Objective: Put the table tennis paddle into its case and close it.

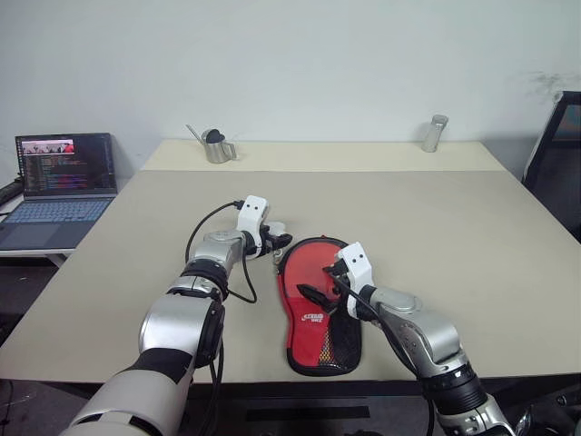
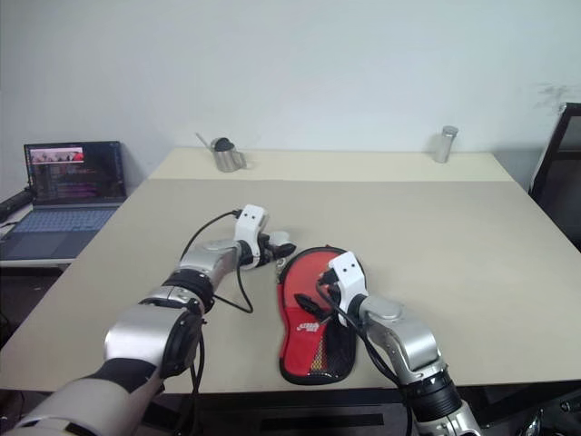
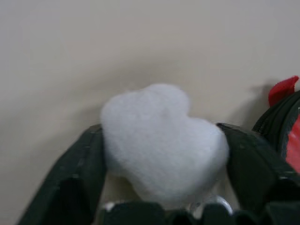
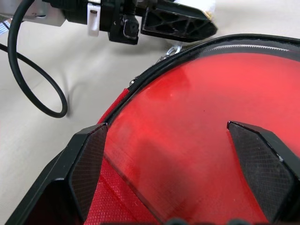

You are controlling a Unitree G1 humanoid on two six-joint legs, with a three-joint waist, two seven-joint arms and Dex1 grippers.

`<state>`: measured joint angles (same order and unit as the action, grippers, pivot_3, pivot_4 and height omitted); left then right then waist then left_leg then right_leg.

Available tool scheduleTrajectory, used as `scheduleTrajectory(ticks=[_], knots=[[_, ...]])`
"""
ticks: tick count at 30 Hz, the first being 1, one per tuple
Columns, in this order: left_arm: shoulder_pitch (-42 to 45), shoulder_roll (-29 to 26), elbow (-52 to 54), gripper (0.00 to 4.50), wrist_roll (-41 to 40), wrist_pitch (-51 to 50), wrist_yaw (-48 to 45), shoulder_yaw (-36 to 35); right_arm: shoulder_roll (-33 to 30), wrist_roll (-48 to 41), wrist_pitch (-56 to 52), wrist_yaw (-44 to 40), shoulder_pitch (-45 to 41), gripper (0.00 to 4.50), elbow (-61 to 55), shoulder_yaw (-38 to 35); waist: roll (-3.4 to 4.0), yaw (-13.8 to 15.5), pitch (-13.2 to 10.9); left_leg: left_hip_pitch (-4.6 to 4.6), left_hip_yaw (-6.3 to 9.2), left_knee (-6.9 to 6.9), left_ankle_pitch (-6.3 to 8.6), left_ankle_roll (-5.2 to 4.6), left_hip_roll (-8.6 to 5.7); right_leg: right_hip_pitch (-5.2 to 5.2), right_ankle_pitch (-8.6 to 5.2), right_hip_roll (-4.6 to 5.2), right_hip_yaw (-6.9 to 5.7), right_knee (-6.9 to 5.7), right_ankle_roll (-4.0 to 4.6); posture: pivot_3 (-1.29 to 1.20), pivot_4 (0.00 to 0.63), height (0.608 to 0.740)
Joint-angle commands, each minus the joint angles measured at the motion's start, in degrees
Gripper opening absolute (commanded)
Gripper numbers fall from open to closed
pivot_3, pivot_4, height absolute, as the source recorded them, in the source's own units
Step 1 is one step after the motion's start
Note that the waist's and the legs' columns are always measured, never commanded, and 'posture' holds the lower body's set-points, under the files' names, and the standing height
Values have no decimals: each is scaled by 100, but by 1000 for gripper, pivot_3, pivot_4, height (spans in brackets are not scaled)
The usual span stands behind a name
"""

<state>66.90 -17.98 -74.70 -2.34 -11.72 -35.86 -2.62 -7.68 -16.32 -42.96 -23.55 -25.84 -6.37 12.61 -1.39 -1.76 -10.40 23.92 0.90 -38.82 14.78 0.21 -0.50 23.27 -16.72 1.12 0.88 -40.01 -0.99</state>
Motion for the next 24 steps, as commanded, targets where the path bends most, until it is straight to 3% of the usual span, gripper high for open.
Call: scheduleTrajectory(ticks=[1,5,8,18,24], knots=[[-107,-48,125,2473,43,-43,-210,-21,5,17,112,18,-16,4500,-186,-83,0,1,0,0,0,0,0,0,0,0,0,0,0,0,0,0,150,740],[-252,-244,334,1136,-197,-64,-362,-295,-64,-72,51,-32,159,4500,-290,-145,-1,-3,1,-1,0,0,0,0,1,0,0,0,1,0,0,0,150,740],[-389,-363,652,473,-520,-127,-669,-593,-71,32,164,15,299,4500,-144,-85,-1,-21,1,-2,-2,0,0,0,2,0,0,0,3,-1,0,0,150,740],[-812,-175,2017,362,-852,-425,-1489,-512,-195,421,44,27,216,4500,453,179,-39,10,28,-7,3,-7,-1,2,2,-8,1,0,0,-7,0,0,150,740],[-323,42,1370,361,-53,409,-1467,281,-265,592,-96,-10,254,4500,521,363,-62,13,58,-13,4,-7,-1,2,1,-13,1,0,-1,-9,0,0,150,740]])
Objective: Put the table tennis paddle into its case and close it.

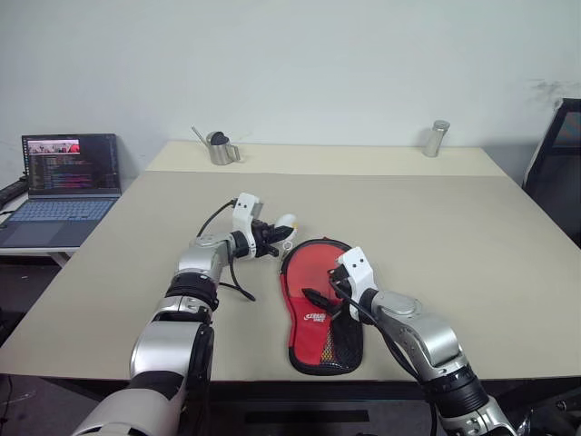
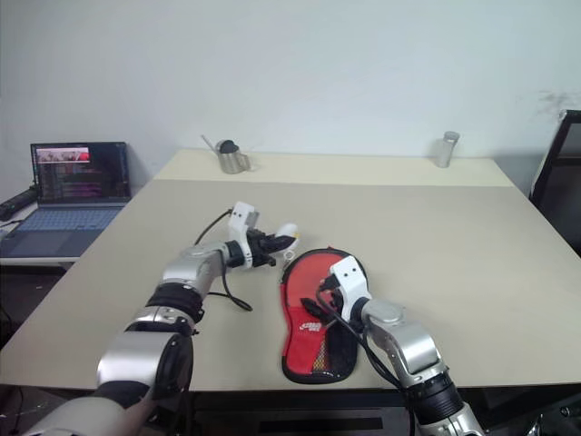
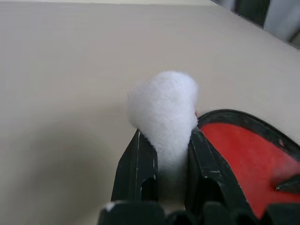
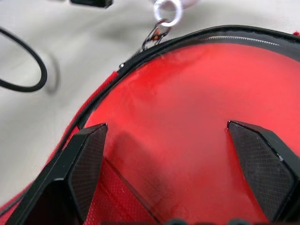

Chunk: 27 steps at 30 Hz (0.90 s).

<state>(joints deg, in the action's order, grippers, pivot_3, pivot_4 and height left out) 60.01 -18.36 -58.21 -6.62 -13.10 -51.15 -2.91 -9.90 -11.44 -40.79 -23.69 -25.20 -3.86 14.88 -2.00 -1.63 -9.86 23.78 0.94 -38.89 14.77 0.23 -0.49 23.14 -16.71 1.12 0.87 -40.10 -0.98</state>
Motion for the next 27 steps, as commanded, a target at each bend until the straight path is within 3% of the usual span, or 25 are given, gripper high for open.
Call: scheduleTrajectory(ticks=[1,11,27], knots=[[457,125,-452,361,479,698,132,385,-32,112,-325,19,203,4500,263,141,-3,1,6,0,0,0,0,0,-1,0,0,0,0,1,0,0,150,740],[1087,762,-1663,361,1631,2267,1475,1066,98,152,-640,156,529,4500,-85,181,-5,2,16,0,0,1,1,-1,-1,-1,0,0,0,1,-1,0,150,740],[1416,768,-1987,361,2599,2771,2710,1317,155,111,-1101,474,1054,4500,-682,161,-14,25,33,0,5,0,0,-1,-4,-5,1,0,-5,3,-4,0,150,740]])
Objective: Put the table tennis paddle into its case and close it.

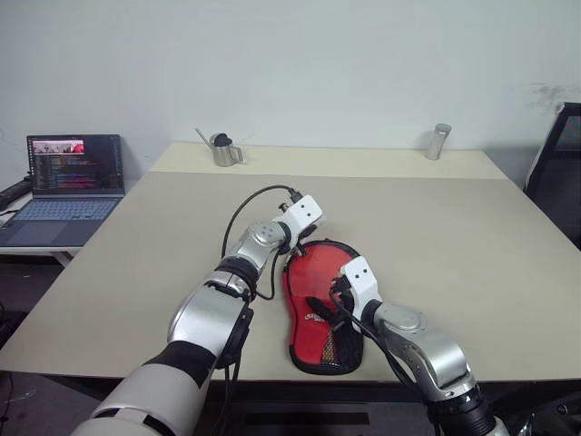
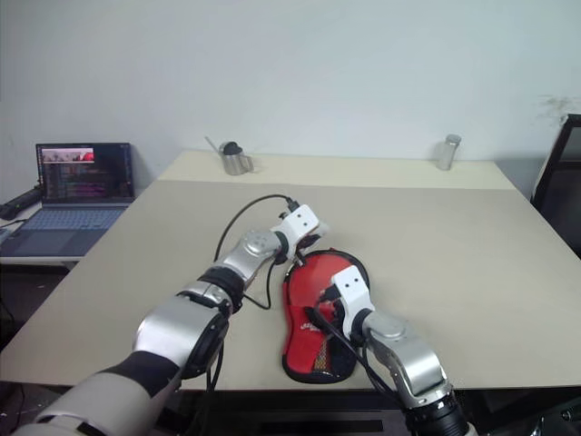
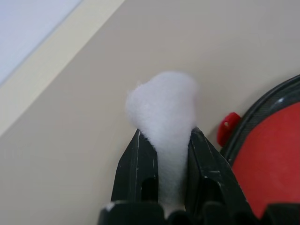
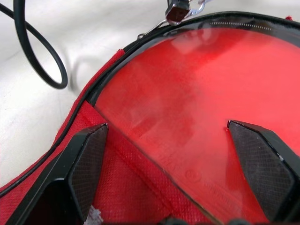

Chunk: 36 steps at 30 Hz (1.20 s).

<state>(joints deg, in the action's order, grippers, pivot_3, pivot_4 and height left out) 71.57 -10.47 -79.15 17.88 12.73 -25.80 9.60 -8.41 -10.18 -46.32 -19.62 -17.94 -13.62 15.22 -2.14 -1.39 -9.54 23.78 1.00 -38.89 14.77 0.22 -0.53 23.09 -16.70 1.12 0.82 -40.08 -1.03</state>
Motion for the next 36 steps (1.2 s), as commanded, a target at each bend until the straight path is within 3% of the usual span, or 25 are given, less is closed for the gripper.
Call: scheduleTrajectory(ticks=[1,8,26,36], knots=[[256,-30,99,361,233,209,209,118,24,-14,-574,90,338,4500,262,137,1,0,2,0,0,0,0,0,0,0,0,0,0,0,0,0,150,740],[243,-85,51,361,727,358,508,418,133,-17,-718,232,469,4500,47,209,0,-8,4,-1,0,0,0,0,0,0,0,-1,-1,0,0,0,150,740],[720,33,-2,361,871,219,1216,354,317,-48,-938,430,727,4500,-310,315,-1,-10,4,0,1,0,0,0,0,0,-1,-1,-2,0,-1,0,150,740],[1009,512,-38,361,1616,432,1648,919,390,-65,-1132,623,1082,4500,-720,492,-2,-6,4,1,1,1,0,0,-1,0,-1,-1,-1,2,-2,0,150,740]])
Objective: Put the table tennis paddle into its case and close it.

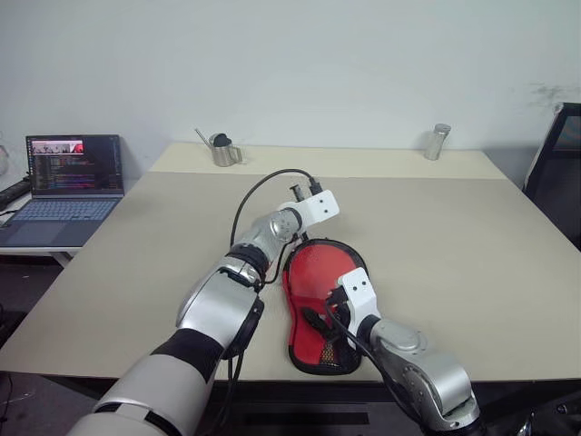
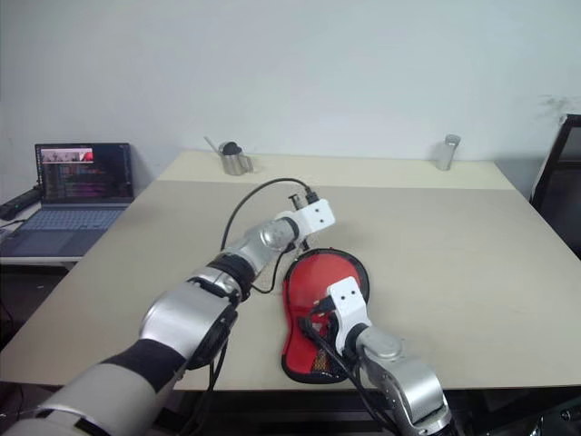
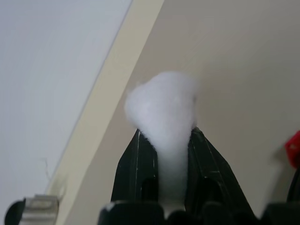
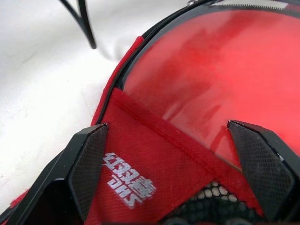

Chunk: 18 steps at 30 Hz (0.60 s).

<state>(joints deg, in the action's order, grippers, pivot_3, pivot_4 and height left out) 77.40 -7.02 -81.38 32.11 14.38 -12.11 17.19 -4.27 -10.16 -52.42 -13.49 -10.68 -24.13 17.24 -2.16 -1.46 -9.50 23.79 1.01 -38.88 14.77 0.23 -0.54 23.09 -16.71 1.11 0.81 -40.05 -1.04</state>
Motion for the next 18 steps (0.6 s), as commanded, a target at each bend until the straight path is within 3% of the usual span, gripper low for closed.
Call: scheduleTrajectory(ticks=[1,11,18], knots=[[463,239,184,361,248,303,316,215,-25,-62,-527,20,383,4500,311,299,0,1,0,1,0,0,0,0,0,0,0,0,0,0,0,0,150,740],[551,773,162,361,686,484,506,615,36,-62,-521,130,389,4500,307,264,-1,22,0,2,2,0,0,0,-2,0,0,0,-2,2,0,0,150,740],[30,906,115,361,887,424,-119,942,111,-70,-441,140,363,4500,416,294,7,38,9,0,2,1,0,0,-3,-2,0,0,-1,2,0,0,150,740]])
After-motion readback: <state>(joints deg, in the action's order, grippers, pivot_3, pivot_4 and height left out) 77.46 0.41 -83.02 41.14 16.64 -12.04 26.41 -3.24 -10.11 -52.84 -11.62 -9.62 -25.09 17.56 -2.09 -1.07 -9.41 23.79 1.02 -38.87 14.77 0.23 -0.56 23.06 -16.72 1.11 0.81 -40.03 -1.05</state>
